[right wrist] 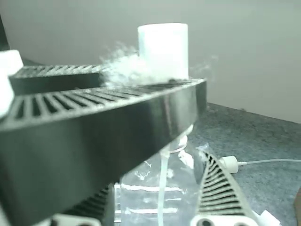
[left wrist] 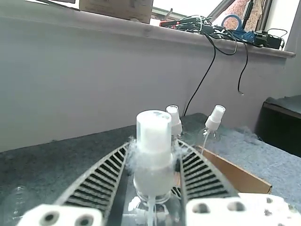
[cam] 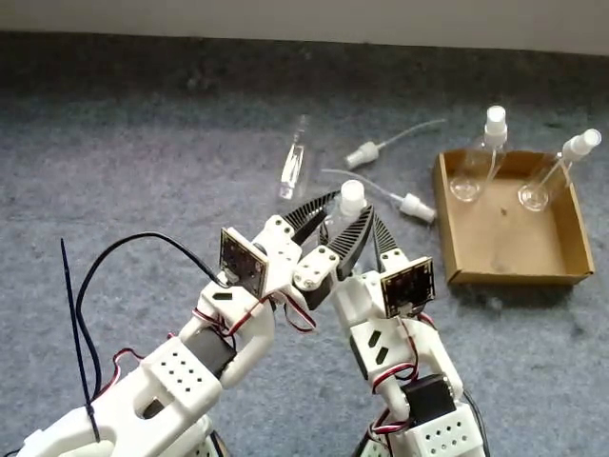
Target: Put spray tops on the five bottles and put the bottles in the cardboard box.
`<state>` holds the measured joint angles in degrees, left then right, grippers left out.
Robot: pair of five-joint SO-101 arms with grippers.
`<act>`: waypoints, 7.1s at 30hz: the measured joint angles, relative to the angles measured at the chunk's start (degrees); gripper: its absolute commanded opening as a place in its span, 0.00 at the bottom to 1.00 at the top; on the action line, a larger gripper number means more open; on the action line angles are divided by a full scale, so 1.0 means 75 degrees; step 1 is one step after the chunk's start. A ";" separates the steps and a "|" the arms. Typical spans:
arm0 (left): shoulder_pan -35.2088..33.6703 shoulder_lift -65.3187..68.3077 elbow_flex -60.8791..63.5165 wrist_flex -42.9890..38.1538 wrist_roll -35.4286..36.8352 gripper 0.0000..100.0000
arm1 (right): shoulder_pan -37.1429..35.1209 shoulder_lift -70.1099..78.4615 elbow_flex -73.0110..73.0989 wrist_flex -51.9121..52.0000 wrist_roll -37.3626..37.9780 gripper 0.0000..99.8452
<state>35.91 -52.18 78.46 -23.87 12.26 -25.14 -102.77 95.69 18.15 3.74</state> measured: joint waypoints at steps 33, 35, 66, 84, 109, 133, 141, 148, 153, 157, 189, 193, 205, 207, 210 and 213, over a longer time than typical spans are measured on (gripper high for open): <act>0.0000 -0.0059 0.0094 0.0012 -0.0023 0.17 | 0.0117 0.0012 0.0000 0.0012 0.0012 0.10; 0.0000 -0.0059 0.0094 0.0012 -0.0023 0.20 | 0.0164 0.0012 0.0000 0.0012 0.0012 0.10; -0.0047 -0.0105 0.0164 0.0012 -0.0867 0.35 | 0.0176 0.0012 0.0000 0.0012 0.0012 0.10; -0.0152 -0.1348 0.0949 0.0340 -0.0867 0.32 | 0.0188 0.0000 0.0000 0.0000 0.0012 0.10; -0.3446 -0.6904 -0.0059 0.8358 0.0281 0.15 | 0.0188 0.0000 0.0000 0.0000 0.0000 0.10; -0.5005 -0.6904 0.0457 1.1393 0.0340 0.01 | 0.0199 0.0000 0.0000 0.0000 0.0000 0.10; -0.5052 -0.6904 0.0985 1.1440 0.0340 0.01 | 0.0961 0.0000 0.0000 0.0000 0.0000 0.10; -0.5052 -0.6904 0.1676 1.1440 0.0340 0.01 | 0.1125 0.0000 0.0000 0.0000 0.0000 0.10; -0.5052 -0.6904 0.1700 1.1440 0.0340 0.01 | 0.1477 0.0000 0.0000 0.0000 0.0117 0.10; -0.5052 -0.6904 0.1700 1.1440 0.0340 0.01 | 0.1969 0.0000 0.0000 0.0000 0.1043 0.10; -0.5052 -0.6904 0.1934 1.1440 0.0328 0.01 | 0.4149 -0.0012 -0.2145 0.1371 0.1594 0.10; -0.5052 -0.6904 0.1934 1.1440 0.0328 0.01 | 0.4149 -0.0023 -0.2544 0.1430 0.1594 0.10; -0.5052 -0.6904 0.1934 1.1440 0.0328 0.01 | 0.4208 -0.0012 -0.2649 0.1911 0.1594 0.10; -0.5052 -0.6904 0.1934 1.1440 0.0328 0.01 | 0.4208 -0.0012 -0.2719 0.1922 0.1594 0.10; -0.5052 -0.6904 0.1934 1.1440 0.0352 0.01 | 0.4208 -0.0023 -0.3095 0.2157 0.1594 0.10; -0.5052 -0.6904 0.1934 1.1440 0.0352 0.01 | 0.4208 -0.0070 -0.3669 0.2626 0.1594 0.10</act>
<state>-1.98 -103.96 92.97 61.93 14.90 6.42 -103.30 68.18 37.85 15.69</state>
